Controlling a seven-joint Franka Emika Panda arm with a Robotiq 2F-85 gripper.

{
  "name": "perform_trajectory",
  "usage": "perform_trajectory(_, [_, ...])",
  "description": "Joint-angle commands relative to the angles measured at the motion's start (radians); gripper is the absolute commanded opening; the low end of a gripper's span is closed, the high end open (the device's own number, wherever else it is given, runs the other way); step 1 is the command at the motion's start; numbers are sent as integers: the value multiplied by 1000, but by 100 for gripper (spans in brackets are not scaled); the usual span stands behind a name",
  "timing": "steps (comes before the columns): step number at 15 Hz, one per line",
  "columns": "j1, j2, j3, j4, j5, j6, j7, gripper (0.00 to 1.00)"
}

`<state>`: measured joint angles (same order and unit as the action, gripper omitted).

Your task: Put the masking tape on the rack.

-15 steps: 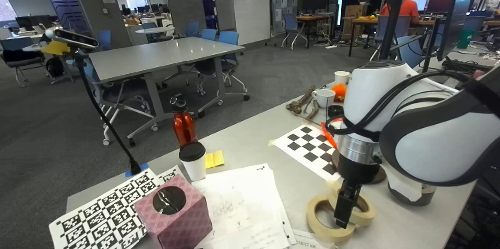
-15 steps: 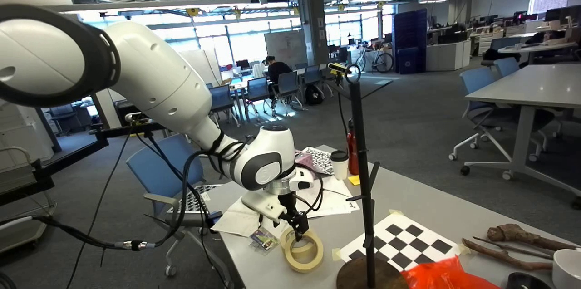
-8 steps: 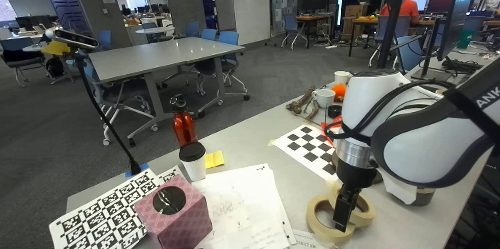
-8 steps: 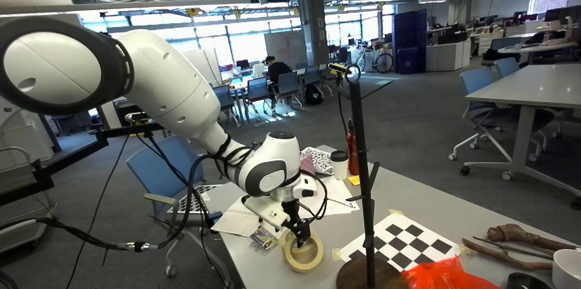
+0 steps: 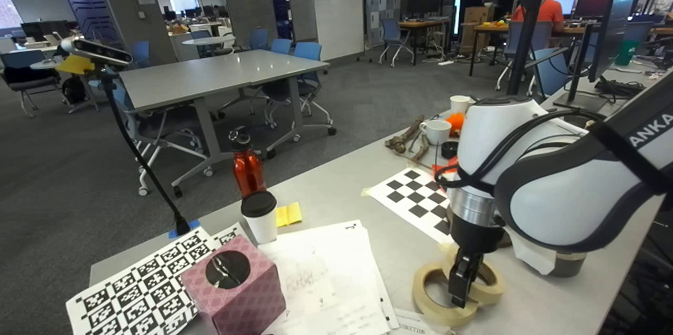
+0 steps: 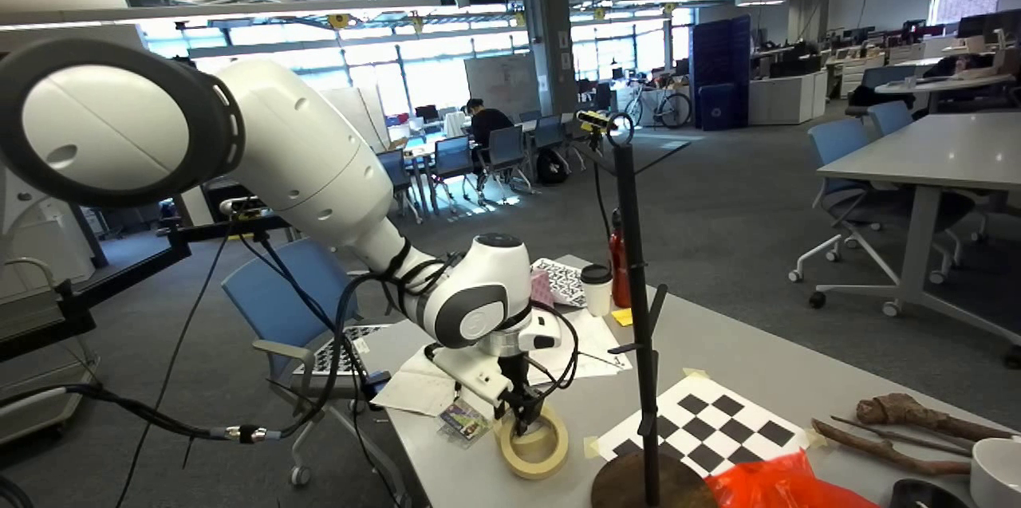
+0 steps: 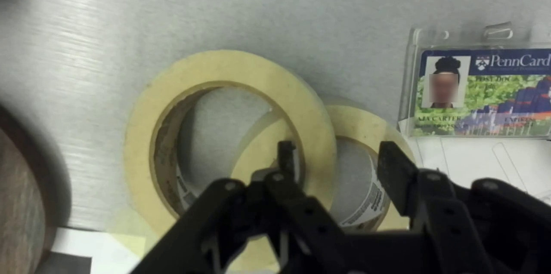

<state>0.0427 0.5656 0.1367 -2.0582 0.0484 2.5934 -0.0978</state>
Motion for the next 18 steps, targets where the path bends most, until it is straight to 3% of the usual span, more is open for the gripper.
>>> perform_trajectory(1, [3,5,-4,13,-2,12,-10,24])
perform_trajectory(4, [9,-11,-17,-5,-14,13,1,2])
perform_trajectory(10, [41,-106,-53,-73,-64,-22,41,5])
perform_trajectory(18, [58,-311,-12,-156,-86,-200,16,5])
